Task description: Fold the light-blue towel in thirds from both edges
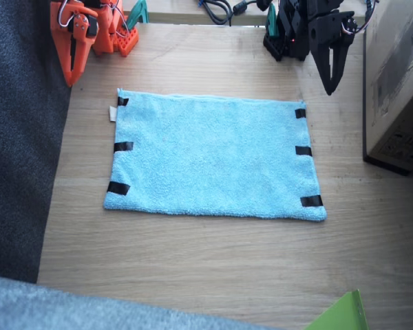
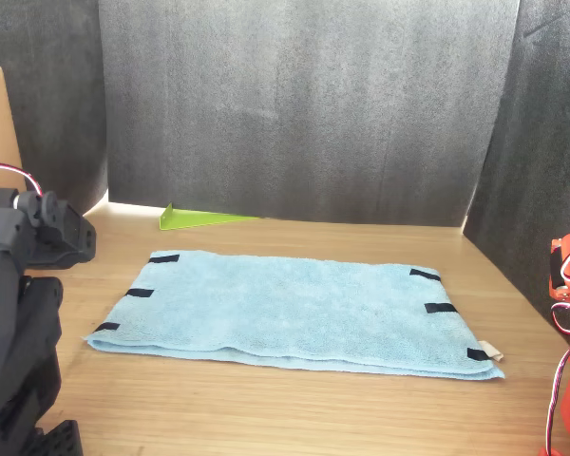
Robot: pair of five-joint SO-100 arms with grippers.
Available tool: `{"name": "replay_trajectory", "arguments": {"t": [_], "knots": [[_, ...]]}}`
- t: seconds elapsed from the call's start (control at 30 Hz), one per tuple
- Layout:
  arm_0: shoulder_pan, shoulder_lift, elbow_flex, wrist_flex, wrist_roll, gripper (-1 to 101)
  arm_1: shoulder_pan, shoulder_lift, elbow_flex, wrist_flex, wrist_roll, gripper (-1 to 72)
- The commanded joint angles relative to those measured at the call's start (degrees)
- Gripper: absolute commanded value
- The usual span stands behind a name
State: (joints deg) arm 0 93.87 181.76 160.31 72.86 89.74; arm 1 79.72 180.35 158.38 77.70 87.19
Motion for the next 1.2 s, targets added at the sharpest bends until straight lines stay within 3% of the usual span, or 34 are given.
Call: {"name": "replay_trajectory", "arguments": {"t": [0.0,1.17], "knots": [[0.09,0.35,-0.26,0.26,0.97,0,1.32,0.09,-0.18,0.88,0.7,0.0],[-0.09,0.35,-0.26,0.26,0.0,0,1.58,0.09,-0.18,1.23,0.44,0.0]]}}
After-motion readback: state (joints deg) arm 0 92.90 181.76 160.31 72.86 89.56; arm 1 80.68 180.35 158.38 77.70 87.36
